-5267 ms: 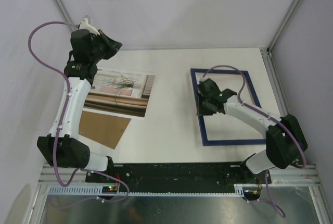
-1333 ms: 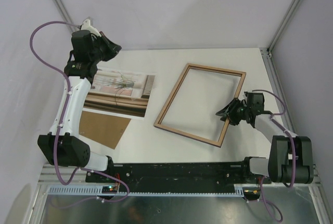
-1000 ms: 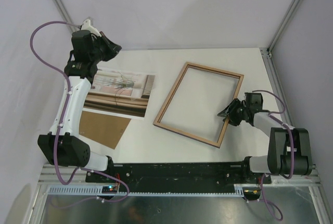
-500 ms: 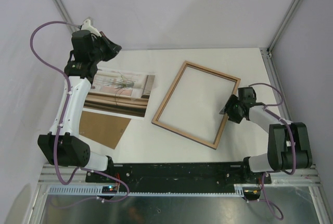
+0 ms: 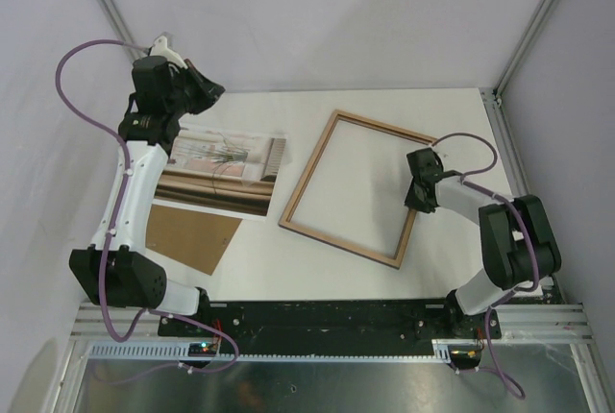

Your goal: Put the photo into the frame

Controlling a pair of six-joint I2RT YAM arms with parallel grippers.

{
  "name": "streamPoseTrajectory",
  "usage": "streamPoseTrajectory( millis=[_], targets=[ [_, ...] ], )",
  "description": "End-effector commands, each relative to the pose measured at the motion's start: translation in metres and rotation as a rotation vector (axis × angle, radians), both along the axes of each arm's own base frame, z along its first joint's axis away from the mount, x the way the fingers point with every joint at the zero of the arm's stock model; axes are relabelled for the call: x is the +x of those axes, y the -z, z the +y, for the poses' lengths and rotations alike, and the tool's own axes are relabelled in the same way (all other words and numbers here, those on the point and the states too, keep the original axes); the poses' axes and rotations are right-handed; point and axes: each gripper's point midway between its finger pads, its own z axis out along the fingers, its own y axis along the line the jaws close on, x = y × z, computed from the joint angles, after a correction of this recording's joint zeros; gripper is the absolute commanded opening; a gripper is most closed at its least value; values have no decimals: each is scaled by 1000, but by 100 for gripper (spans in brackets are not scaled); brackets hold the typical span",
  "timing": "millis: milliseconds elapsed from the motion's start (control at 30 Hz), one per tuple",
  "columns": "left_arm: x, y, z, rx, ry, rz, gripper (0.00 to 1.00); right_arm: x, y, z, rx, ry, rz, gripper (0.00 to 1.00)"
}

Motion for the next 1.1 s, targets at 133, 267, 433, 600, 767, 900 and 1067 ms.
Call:
streamPoseTrajectory(
  millis=[133,267,433,600,767,900,1067],
  targets=[
    [-19,-51,-14,-8,90,-133,0,-2,20,-9,-116,-130,99,15],
    [-23,-50,-25,-41,146,-115,0,2,22,-7,-136,-193,120,11],
    [-28,-60,-36,-86,205,-118,0,5,26,0,-158,-249,133,7],
    [-29,-68,-45,-128,251,-113,0,0,31,8,-204,-301,166,3],
    [-24,-62,-52,-167,290,-78,0,-4,26,13,-232,-331,169,1],
    [-18,-53,-58,-195,320,-41,0,-8,21,17,-256,-357,173,0],
    [-6,-31,-70,-259,387,44,0,-12,18,21,-298,-399,176,0]
  ],
)
